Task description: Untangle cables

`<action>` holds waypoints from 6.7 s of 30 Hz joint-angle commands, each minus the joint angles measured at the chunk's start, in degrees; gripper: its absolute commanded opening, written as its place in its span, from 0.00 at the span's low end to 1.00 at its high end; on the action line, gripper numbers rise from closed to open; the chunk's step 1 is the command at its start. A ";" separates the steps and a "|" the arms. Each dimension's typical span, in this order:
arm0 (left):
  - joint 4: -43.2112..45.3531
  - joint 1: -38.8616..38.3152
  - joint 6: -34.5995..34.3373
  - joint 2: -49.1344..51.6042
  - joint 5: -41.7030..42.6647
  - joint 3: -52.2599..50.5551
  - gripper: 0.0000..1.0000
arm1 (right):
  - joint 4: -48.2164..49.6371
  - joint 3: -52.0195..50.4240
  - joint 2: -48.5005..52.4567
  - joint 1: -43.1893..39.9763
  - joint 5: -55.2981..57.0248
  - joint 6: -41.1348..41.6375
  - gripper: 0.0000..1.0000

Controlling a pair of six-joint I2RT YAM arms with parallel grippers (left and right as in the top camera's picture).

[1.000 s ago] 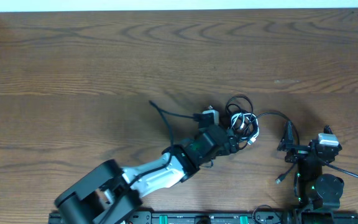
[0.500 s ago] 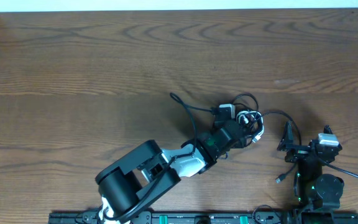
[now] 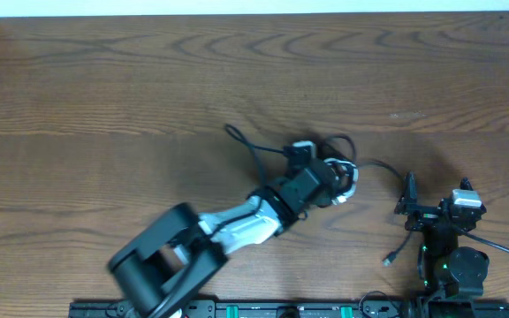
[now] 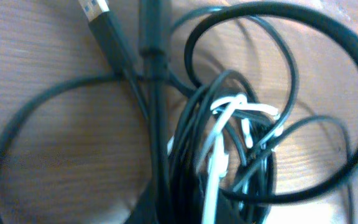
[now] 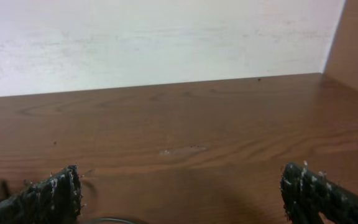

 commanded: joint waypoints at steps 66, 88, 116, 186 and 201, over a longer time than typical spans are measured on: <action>-44.17 22.97 -11.61 -31.28 12.00 0.31 0.07 | 0.61 -0.09 -0.31 0.22 -2.89 3.72 0.99; -30.05 22.91 -7.39 -31.28 25.79 0.31 0.08 | 3.98 1.75 12.07 0.26 -55.69 51.71 0.99; -20.41 12.09 11.19 -31.26 36.68 0.20 0.07 | 20.81 1.73 27.19 11.23 -46.88 77.13 0.37; -10.25 22.10 13.33 -27.52 59.32 0.20 0.08 | 13.31 1.73 27.45 17.35 -39.76 69.00 0.58; -4.02 19.91 16.31 -27.52 70.29 0.20 0.08 | 16.17 1.73 27.45 17.38 -32.63 72.28 0.54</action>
